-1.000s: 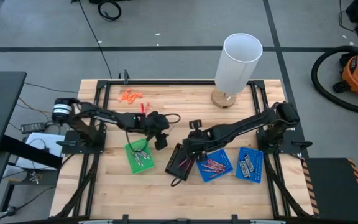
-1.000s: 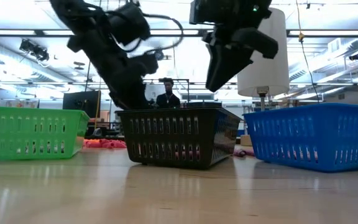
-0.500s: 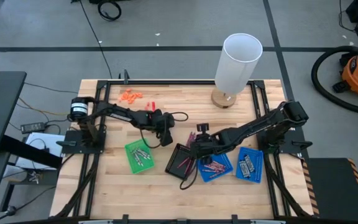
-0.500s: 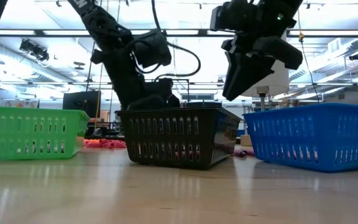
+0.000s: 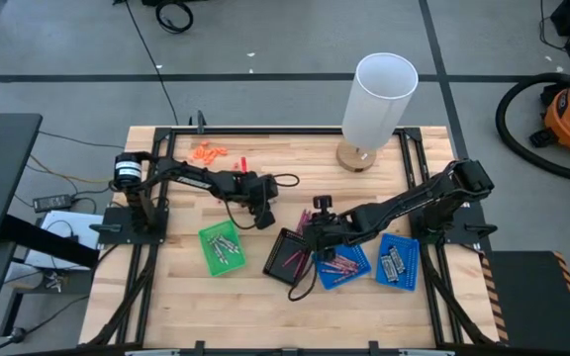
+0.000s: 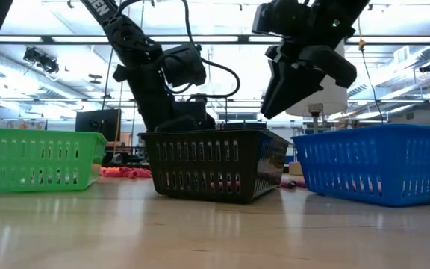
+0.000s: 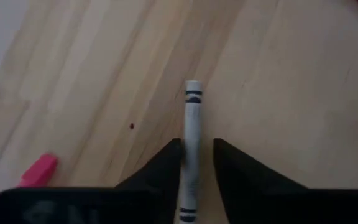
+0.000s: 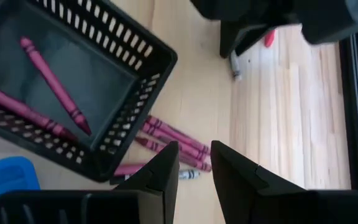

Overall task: Sort crayons
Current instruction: Put the white crayon into the green bin

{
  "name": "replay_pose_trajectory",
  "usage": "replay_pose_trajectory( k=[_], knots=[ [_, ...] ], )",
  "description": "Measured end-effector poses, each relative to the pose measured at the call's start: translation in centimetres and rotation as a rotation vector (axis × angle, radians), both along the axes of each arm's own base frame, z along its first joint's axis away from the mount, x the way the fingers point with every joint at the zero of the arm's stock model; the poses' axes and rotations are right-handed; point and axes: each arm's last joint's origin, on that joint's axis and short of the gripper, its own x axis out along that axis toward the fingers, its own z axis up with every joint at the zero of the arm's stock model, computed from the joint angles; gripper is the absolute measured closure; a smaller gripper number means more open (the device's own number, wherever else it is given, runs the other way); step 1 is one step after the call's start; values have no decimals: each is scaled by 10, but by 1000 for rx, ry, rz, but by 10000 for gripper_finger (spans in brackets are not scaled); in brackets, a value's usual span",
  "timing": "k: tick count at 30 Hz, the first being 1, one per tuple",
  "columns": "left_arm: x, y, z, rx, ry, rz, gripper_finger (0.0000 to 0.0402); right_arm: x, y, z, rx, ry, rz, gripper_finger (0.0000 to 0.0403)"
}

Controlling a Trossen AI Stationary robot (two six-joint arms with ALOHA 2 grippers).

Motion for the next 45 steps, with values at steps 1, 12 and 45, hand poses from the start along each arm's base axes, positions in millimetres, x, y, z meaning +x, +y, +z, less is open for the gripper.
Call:
replay_pose_trajectory(
  k=[1,12,45],
  knots=[
    [0,0,-1,2,3,-6,312,1,0,0,-3,-3,4,300],
    [0,-1,-3,13,23,-58,390,6,-10,2,6,-28,-11,300],
    [-36,-56,80,79,-69,-191,389,1,-4,0,6,-8,-40,300]
  ],
)
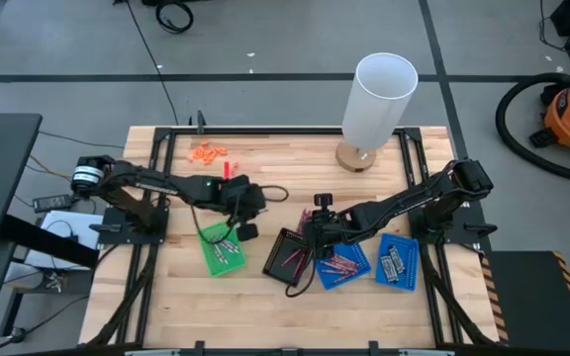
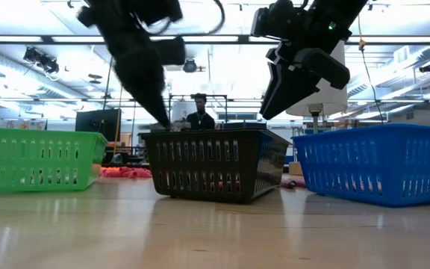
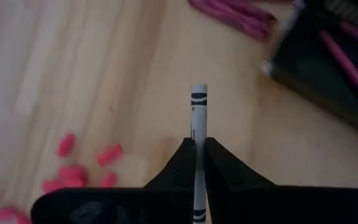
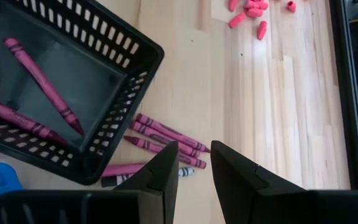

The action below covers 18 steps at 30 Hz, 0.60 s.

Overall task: Sort crayons
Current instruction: Put the white crayon into the green bin

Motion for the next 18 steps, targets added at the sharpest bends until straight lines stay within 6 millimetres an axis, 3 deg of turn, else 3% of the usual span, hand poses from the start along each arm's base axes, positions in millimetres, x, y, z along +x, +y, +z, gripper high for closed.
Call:
replay_pose_trajectory(
  k=[7,13,18],
  knots=[
    [-18,-32,10,-43,49,-59,388,0,0,-1,-1,-2,-4,300],
    [-40,-66,15,-17,140,-231,387,0,0,-1,1,-8,-4,300],
    [-59,-90,-1,67,195,-429,386,1,0,0,3,-20,-1,300]
  ],
)
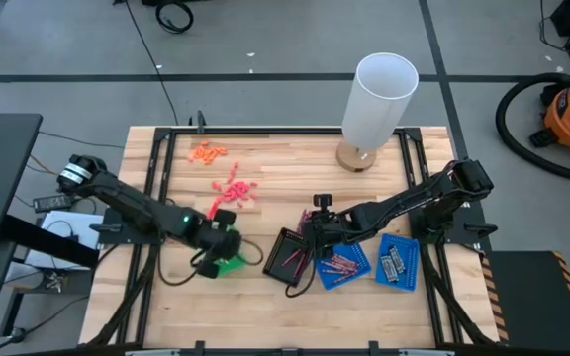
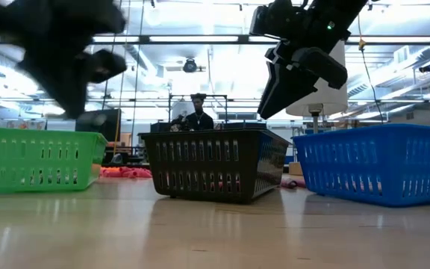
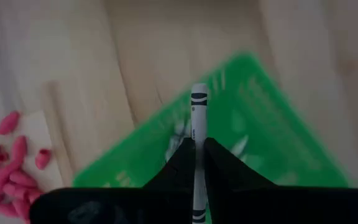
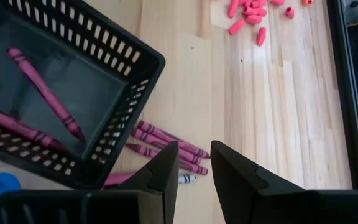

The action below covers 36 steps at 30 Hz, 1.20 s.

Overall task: Sort crayons
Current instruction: Put the white crayon into the green bin, then put the red crayon into the black bin

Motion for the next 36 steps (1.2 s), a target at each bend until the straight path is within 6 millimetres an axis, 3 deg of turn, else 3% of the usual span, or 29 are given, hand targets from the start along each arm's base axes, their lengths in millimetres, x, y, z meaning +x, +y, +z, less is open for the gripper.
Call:
replay_pose_trajectory(
  k=[6,17,22,29,36],
  knots=[
    [-18,-3,-28,106,47,-36,386,1,0,0,0,-7,5,300],
    [-25,2,-55,129,9,-94,384,2,0,1,13,-9,18,300],
    [-30,4,-65,127,11,-84,352,2,0,1,13,-9,19,300],
    [-26,1,-56,126,10,-92,266,2,0,1,8,-7,27,300],
    [-15,-4,-29,135,10,-100,248,3,-3,1,5,-6,20,300]
  ],
)
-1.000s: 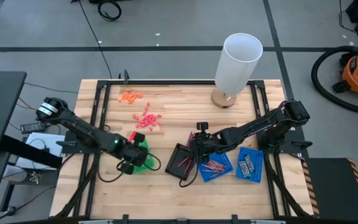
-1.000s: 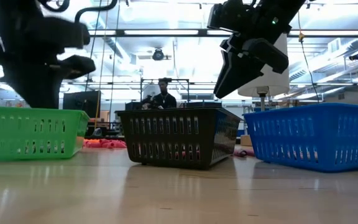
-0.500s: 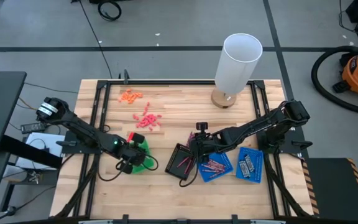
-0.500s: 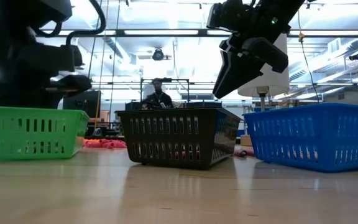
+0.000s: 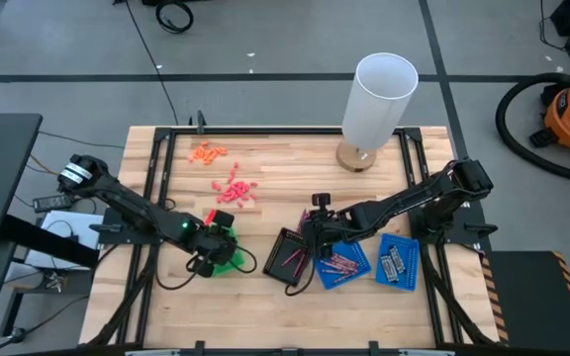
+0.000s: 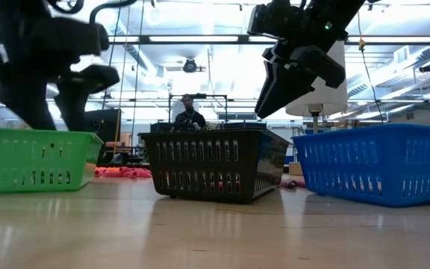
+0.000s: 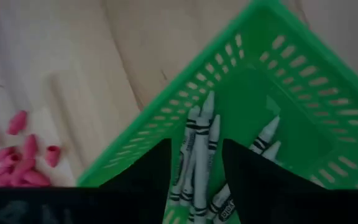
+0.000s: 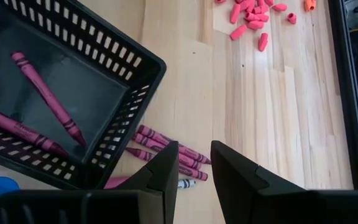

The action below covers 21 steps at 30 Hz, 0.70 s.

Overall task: Sort crayons
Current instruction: Put the red crayon into the black bin

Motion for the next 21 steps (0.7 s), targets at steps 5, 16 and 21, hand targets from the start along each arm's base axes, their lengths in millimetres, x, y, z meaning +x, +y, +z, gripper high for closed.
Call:
replay_pose_trajectory(
  k=[5,16,21],
  knots=[
    [4,0,10,67,-41,-10,248,-5,-10,12,-2,-9,-20,300],
    [10,18,31,128,-180,-68,260,-9,-55,24,105,61,54,300],
    [20,27,39,91,-268,-104,260,-11,-75,13,177,151,18,300]
  ],
)
